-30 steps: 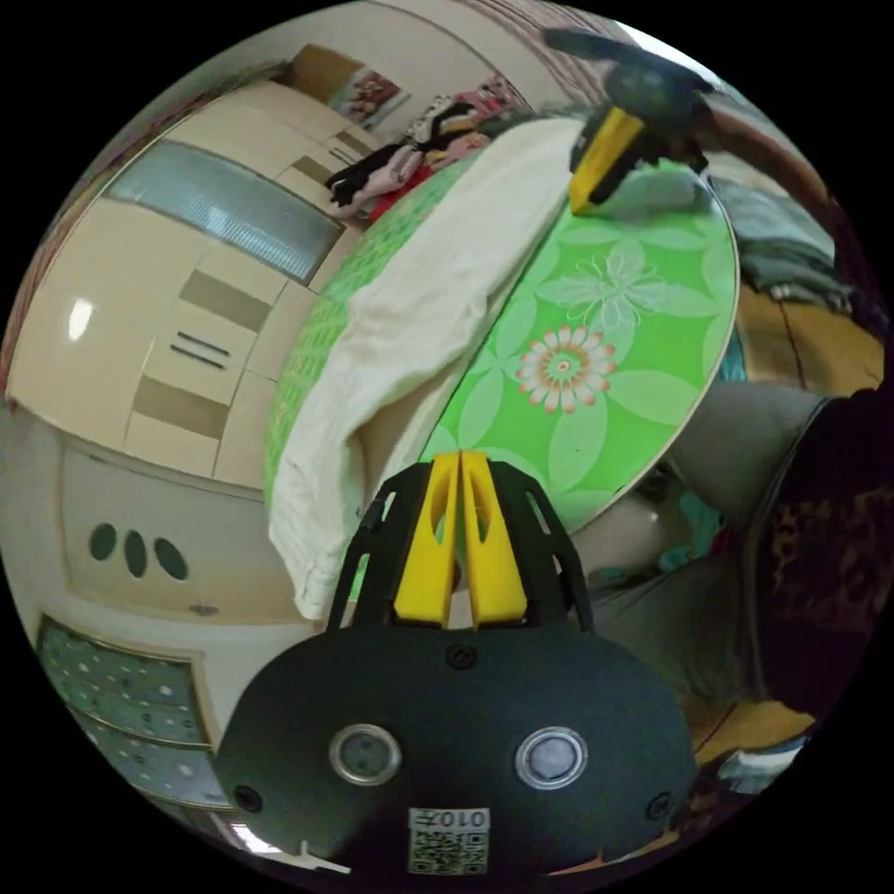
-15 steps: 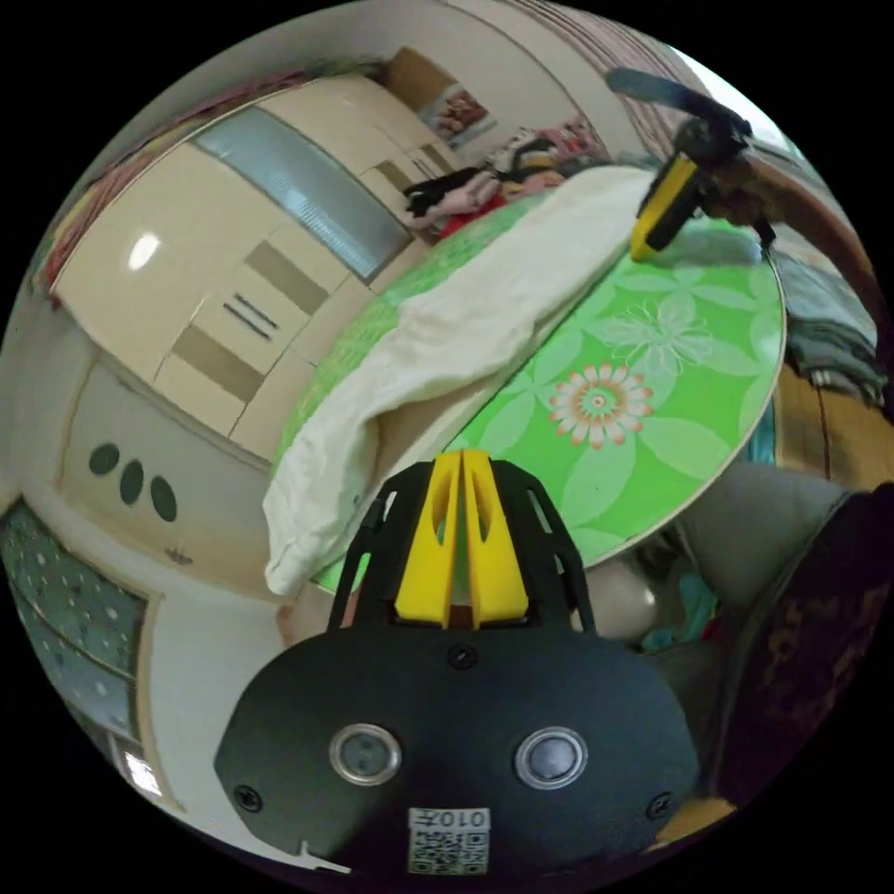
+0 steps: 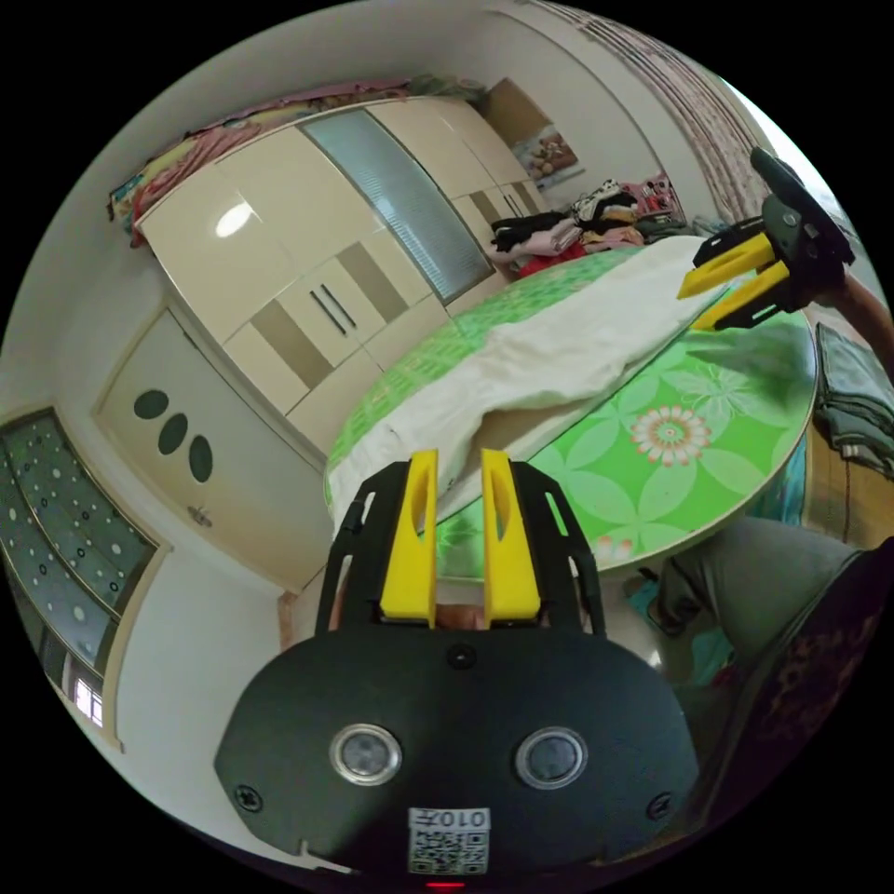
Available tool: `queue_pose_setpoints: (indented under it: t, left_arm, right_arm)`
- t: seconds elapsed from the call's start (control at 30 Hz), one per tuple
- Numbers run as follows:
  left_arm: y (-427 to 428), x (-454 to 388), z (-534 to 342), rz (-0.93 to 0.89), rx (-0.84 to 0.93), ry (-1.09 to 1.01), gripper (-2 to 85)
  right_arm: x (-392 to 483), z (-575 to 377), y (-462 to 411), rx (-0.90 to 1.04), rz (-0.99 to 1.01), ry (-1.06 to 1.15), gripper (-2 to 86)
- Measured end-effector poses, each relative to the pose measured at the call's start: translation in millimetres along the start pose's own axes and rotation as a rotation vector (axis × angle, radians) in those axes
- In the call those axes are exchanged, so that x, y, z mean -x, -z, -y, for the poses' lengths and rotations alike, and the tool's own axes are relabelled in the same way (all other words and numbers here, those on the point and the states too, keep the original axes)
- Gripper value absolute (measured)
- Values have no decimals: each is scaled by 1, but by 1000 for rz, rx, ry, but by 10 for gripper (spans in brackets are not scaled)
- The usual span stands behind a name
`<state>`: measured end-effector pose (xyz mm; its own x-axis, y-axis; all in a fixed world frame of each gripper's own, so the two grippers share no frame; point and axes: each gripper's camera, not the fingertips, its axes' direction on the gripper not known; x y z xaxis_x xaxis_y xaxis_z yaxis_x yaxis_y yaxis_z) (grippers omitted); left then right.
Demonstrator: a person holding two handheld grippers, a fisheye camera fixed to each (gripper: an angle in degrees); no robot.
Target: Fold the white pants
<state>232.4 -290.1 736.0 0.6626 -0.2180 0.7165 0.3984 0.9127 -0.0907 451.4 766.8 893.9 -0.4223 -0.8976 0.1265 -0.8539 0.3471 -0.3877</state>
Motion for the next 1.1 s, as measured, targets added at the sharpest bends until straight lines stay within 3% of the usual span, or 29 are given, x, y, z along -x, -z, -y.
queue_pose_setpoints:
  t: [0.37,0.5,0.67,0.87,1.1]
  left_arm:
    - [-53,21,20,-121,83,-61,33]
    - [-52,25,28,-66,77,-118,14]
    - [-42,55,43,-125,50,-134,3]
    - [-71,19,30,-137,147,-345,1]
    - [-73,57,37,-178,130,-314,1]
  right_arm:
    - [-26,30,-26,60,142,33,45]
    - [-39,35,-26,53,126,43,26]
    - [-108,30,5,-82,116,-138,16]
    - [-55,23,-41,100,111,141,14]
    - [-80,14,-33,56,144,84,17]
